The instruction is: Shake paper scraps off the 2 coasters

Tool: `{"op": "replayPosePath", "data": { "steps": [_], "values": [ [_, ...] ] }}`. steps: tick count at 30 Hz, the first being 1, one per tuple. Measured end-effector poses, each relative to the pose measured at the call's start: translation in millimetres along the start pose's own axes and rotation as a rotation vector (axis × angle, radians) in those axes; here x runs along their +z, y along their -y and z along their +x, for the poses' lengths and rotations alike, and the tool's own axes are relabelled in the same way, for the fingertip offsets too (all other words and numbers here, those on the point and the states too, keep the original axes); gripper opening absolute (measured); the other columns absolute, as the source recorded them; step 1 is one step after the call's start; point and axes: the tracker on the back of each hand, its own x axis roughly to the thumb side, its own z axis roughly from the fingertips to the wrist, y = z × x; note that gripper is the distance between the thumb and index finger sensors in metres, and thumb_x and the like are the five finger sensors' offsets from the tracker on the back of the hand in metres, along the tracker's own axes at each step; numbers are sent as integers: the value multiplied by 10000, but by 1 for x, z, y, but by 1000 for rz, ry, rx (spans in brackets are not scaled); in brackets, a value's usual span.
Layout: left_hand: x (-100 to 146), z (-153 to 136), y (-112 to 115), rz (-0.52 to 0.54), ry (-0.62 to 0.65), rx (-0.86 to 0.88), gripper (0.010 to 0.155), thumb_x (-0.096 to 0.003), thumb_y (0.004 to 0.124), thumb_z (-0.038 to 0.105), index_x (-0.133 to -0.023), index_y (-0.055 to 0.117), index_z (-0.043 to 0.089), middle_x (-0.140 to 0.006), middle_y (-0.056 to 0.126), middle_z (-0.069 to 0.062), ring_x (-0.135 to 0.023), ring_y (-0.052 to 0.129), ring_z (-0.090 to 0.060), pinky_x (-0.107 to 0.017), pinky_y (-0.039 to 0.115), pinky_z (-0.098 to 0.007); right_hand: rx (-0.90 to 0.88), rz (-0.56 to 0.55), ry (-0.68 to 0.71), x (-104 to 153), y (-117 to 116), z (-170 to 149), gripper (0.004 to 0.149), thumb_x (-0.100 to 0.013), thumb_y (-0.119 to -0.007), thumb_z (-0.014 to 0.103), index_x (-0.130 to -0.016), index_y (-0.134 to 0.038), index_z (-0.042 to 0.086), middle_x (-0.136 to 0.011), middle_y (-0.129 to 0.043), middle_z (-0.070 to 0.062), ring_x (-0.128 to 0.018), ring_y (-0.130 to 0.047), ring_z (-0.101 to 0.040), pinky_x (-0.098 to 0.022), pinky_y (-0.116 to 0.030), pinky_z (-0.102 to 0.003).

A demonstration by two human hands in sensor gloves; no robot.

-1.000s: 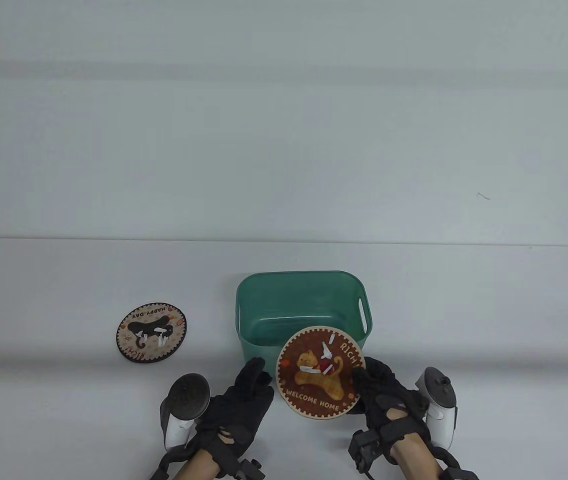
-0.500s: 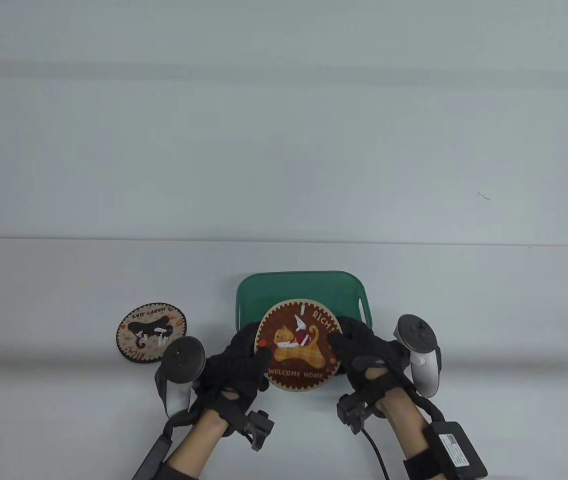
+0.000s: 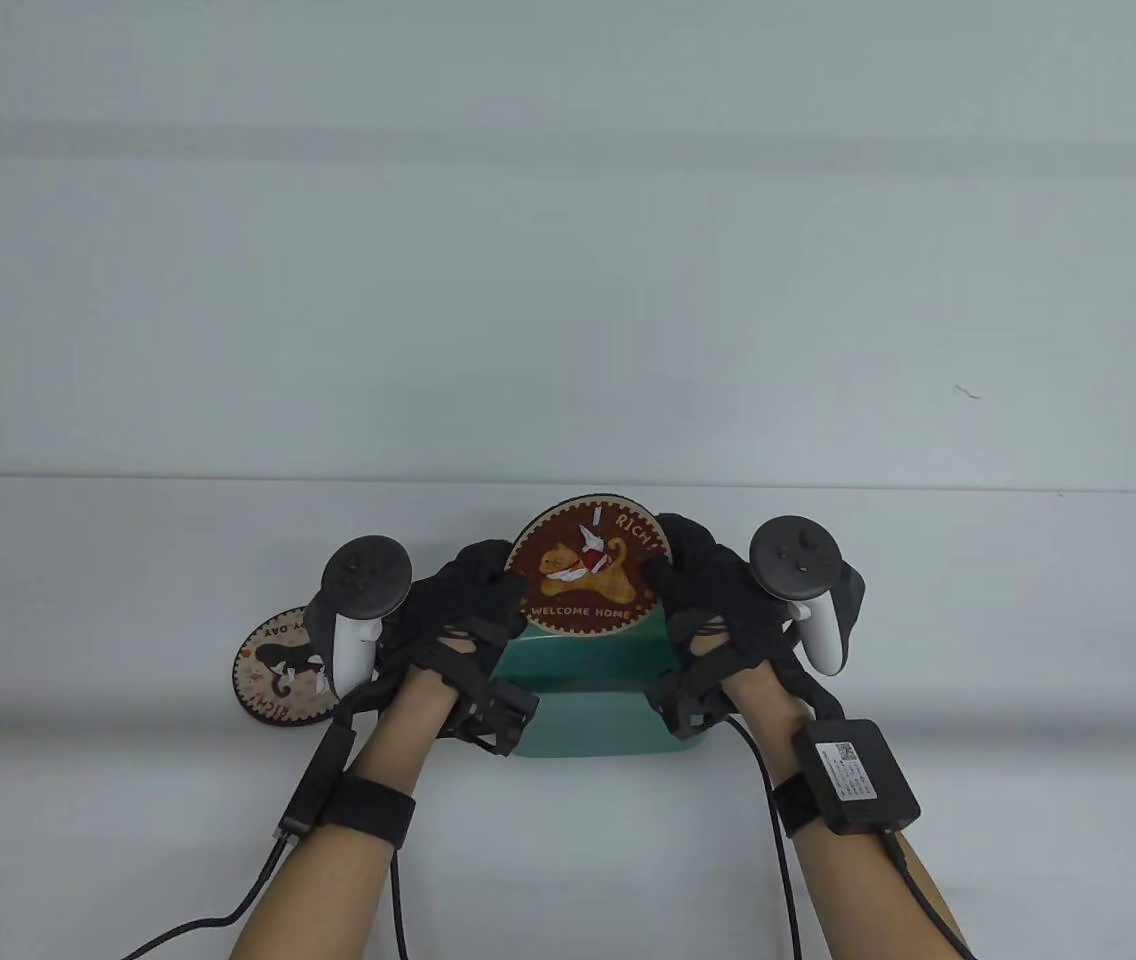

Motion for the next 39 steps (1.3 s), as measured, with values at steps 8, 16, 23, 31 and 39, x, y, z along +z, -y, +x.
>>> {"op": "replayPosePath", "data": {
  "steps": [8, 16, 23, 31, 39],
  "values": [
    [-9, -11, 6, -21, -27, -37, 410, -487, 774, 235, -886, 717, 163, -870, 773, -165, -616, 945, -389, -421, 845, -421, 202, 103, -30, -12, -4, -12, 408, -434, -803, 277, -822, -675, 289, -808, -834, -21, -701, -789, -265, -574, -619, -475],
    [6, 1, -7, 44, 59, -77, 491, -489, 772, 322, -937, 647, 165, -914, 716, -153, -690, 861, -396, -463, 780, -426, 107, 50, -22, -8, -1, -14, 396, -428, -788, 335, -807, -711, 250, -729, -887, -45, -638, -826, -271, -544, -640, -475],
    [60, -24, -35, 197, 137, -157, 534, -490, 754, 371, -954, 607, 153, -942, 660, -164, -786, 760, -429, -538, 725, -462, 152, -98, -7, 6, 9, -15, 391, -419, -794, 334, -790, -730, 228, -661, -928, -59, -562, -877, -253, -490, -692, -454],
    [103, -97, -28, 194, 30, -198, 534, -490, 753, 371, -951, 614, 140, -936, 665, -172, -785, 751, -446, -539, 721, -473, 261, -203, -35, 16, 2, -15, 392, -413, -797, 333, -783, -740, 218, -618, -959, -57, -514, -914, -243, -456, -726, -444],
    [107, -101, -22, 126, 29, -218, 535, -490, 749, 374, -950, 615, 134, -936, 664, -175, -788, 749, -447, -540, 722, -474, 317, -205, -45, 23, -2, -8, 389, -419, -791, 348, -785, -731, 232, -625, -957, -36, -526, -916, -223, -469, -729, -430]
  ]
}}
